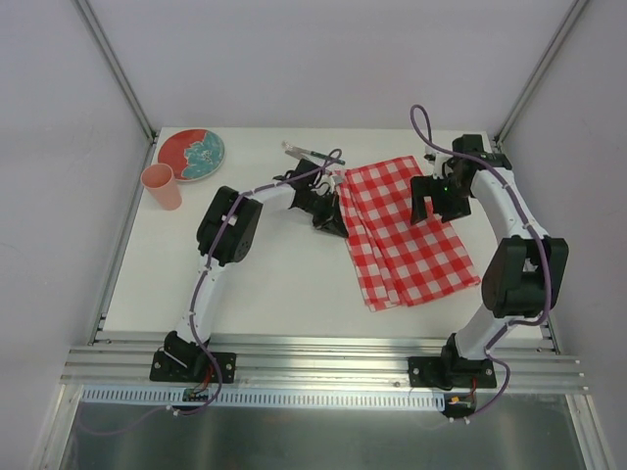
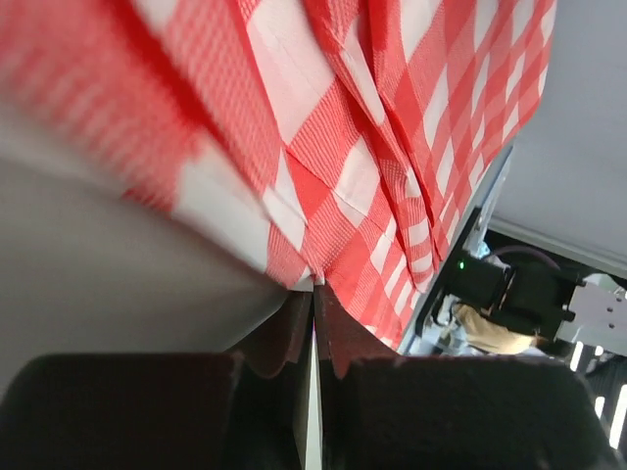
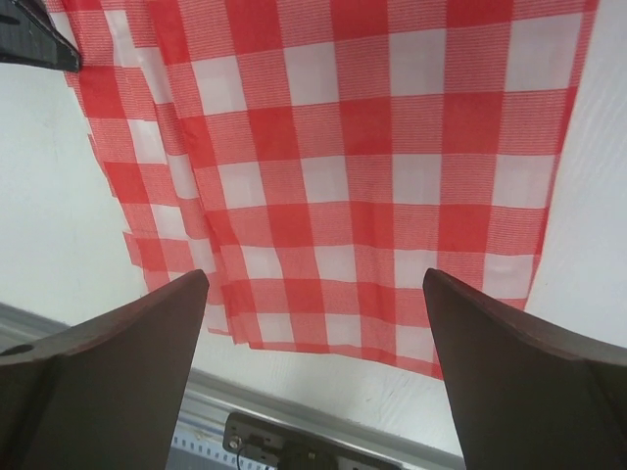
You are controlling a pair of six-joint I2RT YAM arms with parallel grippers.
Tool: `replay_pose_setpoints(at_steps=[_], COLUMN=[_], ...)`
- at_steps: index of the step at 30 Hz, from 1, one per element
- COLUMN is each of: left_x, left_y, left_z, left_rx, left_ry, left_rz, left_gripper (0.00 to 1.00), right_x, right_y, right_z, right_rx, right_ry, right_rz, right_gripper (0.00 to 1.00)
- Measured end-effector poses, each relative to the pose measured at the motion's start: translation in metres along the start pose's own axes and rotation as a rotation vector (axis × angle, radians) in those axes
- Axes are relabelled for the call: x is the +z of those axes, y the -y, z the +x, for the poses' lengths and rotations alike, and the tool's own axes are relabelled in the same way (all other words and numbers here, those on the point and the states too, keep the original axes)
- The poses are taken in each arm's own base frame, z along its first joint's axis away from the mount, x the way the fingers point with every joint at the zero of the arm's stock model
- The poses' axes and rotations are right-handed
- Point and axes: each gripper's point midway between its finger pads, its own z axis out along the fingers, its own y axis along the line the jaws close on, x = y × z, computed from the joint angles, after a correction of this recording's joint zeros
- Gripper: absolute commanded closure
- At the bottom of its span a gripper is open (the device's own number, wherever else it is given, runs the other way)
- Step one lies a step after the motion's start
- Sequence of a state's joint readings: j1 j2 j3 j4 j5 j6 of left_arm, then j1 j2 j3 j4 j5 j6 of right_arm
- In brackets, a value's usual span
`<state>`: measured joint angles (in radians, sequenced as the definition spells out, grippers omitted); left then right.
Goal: Set the dinner table for one person
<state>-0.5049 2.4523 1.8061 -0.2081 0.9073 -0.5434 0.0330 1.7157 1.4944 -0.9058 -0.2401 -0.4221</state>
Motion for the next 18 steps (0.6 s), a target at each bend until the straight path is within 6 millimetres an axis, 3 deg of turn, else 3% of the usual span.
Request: replay_pose_setpoints(at_steps=[4, 7, 14, 18], left_x=[-0.026, -0.053, -0.115, -0.135], left_y=[-0.011, -0.020, -0.039, -0.048], left_z=[0.031, 0.041, 0.013, 0.000], left_rx=[-0.065, -0.112, -0.103, -0.083], left_ry=[-0.046, -0.044, 0.068, 0.113], left_rz=[-0.045, -0.072, -0.135, -0.165], left_gripper=[1.00, 1.00, 1.00, 1.00], right_x=[-0.008, -0.004, 0.021, 0.046], right_y=[-0.016, -0.040, -0.141, -0.169], right_z=[0.017, 0.027, 0.047, 0.039], right_rx=[-0.039, -0.139, -0.492, -0.554], right_ry=[-0.028, -0.049, -0.092, -0.120], right_rz=[-0.048, -0.073, -0.165, -0.167], right_gripper=[0.03, 0.03, 0.01, 0.01])
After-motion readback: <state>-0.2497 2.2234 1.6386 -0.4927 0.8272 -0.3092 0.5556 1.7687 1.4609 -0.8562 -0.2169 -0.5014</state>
